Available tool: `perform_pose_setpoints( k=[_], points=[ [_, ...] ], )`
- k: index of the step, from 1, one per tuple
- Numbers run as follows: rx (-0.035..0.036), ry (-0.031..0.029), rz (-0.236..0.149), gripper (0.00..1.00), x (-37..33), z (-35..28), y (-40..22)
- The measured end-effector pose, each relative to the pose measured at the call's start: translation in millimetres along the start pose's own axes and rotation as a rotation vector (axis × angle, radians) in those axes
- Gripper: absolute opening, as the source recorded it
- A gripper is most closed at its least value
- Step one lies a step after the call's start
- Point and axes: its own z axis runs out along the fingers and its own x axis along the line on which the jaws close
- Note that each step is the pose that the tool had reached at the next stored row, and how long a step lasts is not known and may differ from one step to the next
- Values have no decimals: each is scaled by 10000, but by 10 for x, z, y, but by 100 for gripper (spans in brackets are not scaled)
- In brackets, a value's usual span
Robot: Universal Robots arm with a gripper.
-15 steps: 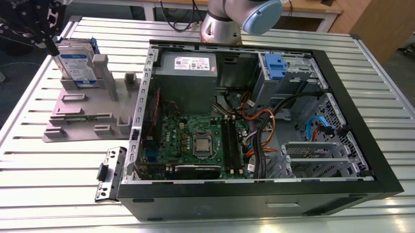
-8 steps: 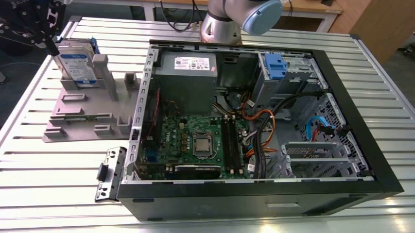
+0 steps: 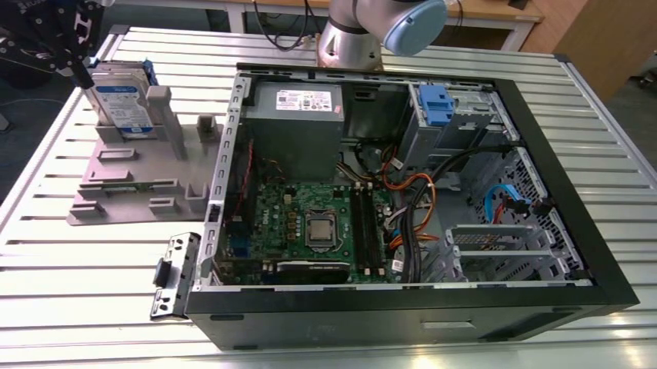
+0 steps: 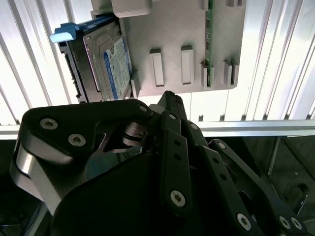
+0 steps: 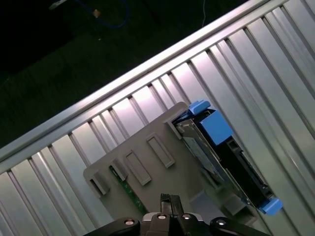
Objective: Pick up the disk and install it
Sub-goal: 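Pick up the disk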
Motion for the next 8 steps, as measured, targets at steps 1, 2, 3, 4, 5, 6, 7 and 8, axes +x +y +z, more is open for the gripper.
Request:
perform_pose_setpoints(
  k=[1, 2, 3, 4, 5, 6, 7, 8],
  points=[
    [-1, 1, -20, 10, 0, 0, 0],
    [-1, 2, -40, 10, 0, 0, 0],
    [-1, 2, -59, 10, 0, 0, 0],
    [-2, 3, -78, 10, 0, 0, 0],
    [-2, 4, -98, 10, 0, 0, 0],
    [-2, 5, -117, 10, 0, 0, 0],
    [-3, 5, -137, 10, 0, 0, 0],
    [-4, 7, -158, 10, 0, 0, 0]
  ],
)
